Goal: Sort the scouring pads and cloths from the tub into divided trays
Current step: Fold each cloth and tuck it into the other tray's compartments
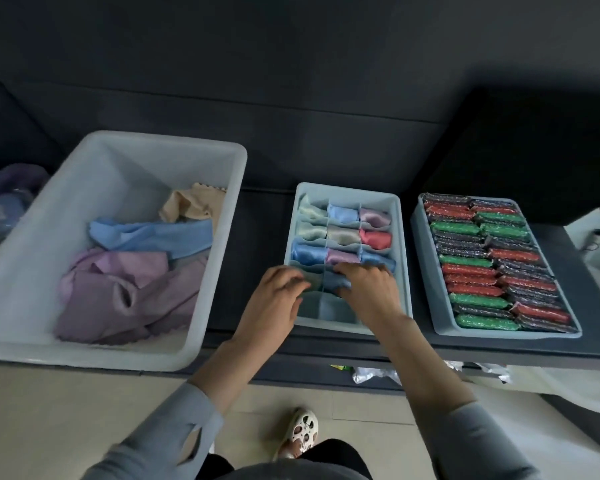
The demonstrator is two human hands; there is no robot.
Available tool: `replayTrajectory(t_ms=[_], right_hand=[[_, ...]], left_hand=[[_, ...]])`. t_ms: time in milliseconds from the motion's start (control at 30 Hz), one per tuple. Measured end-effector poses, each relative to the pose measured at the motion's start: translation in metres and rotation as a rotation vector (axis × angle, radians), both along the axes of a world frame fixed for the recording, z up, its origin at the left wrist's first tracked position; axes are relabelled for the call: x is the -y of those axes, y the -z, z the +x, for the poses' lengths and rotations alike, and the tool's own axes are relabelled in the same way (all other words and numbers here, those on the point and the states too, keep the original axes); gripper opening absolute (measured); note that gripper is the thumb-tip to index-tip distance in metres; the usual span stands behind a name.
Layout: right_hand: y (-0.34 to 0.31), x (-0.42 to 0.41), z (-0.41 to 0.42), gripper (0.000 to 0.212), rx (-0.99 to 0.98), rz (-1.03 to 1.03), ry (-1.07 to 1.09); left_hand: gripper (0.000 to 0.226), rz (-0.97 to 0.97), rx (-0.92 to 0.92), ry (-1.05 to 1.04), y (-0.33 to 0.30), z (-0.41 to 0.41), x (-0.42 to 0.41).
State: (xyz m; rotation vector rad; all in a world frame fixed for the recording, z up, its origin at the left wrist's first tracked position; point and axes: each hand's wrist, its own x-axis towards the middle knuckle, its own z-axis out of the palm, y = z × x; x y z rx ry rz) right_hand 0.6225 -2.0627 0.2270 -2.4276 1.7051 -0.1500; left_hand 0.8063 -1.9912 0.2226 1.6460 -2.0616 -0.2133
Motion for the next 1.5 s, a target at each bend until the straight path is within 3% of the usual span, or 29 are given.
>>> replayTrajectory(t_ms=[133,267,367,467,567,667,833,933,1033,1067,1133,1167,1233,1300,1367,1433,1500], right_hand=[[0.005,-0.006,0.011,0.027,-0.025,0.003,0.050],[0.001,-0.006,0.011,0.030,-0.008,0.022,0.079],[-0.012,-0.009,0.019,0.027,0.086,-0.079,0.091],[-0.030,-0.009,0.043,0.022,0.250,-0.196,0.173],[-0.052,-0.007,0.099,0.025,0.364,-0.278,0.192],[-0.070,-0.004,0.174,0.028,0.463,-0.317,0.020],[-0.050,0.014,0.293,0.033,0.182,0.173,-0.172],[-0.029,0.025,0.341,0.043,0.202,0.450,-0.177],[-0.006,0.028,0.369,0.056,0.139,0.516,-0.294],[0.000,0.027,0.372,0.051,0.143,0.509,-0.296],[0.003,0.026,0.372,0.015,0.227,0.398,-0.208],[-0.002,0.025,0.369,0.014,0.318,0.342,-0.137],[-0.015,0.025,0.357,0.043,0.514,0.261,-0.032],[-0.038,0.021,0.342,0.037,0.719,0.273,0.027],[-0.070,0.013,0.326,0.034,0.947,0.401,0.035],[-0.098,0.005,0.309,0.020,1.117,0.532,0.043],[-0.118,-0.002,0.295,0.008,1.214,0.590,0.032]], left_hand=[[0.028,0.020,-0.010,0.010,-0.001,0.001,0.001],[0.032,0.109,-0.017,0.064,-0.008,0.007,0.001],[0.034,0.185,-0.170,0.109,-0.029,0.021,0.002],[0.030,0.109,-0.326,0.111,-0.057,0.053,0.002],[0.026,0.057,-0.411,0.017,-0.074,0.108,-0.001],[0.024,0.028,-0.357,-0.185,-0.067,0.177,-0.004],[0.034,0.377,-0.177,-0.414,-0.034,0.276,-0.010],[0.036,0.470,-0.103,-0.382,-0.019,0.307,-0.010],[0.043,0.563,-0.068,-0.353,-0.010,0.323,-0.008],[0.045,0.581,-0.071,-0.354,-0.008,0.327,-0.007],[0.059,0.608,-0.091,-0.391,-0.005,0.333,-0.005],[0.066,0.608,-0.116,-0.413,-0.004,0.336,-0.002],[0.068,0.541,-0.277,-0.423,-0.011,0.337,0.006],[0.064,0.516,-0.612,-0.420,-0.030,0.330,0.016],[0.069,0.654,-0.967,-0.357,-0.057,0.317,0.026],[0.064,0.777,-1.233,-0.153,-0.078,0.306,0.035],[0.055,0.773,-1.405,0.041,-0.093,0.297,0.044]])
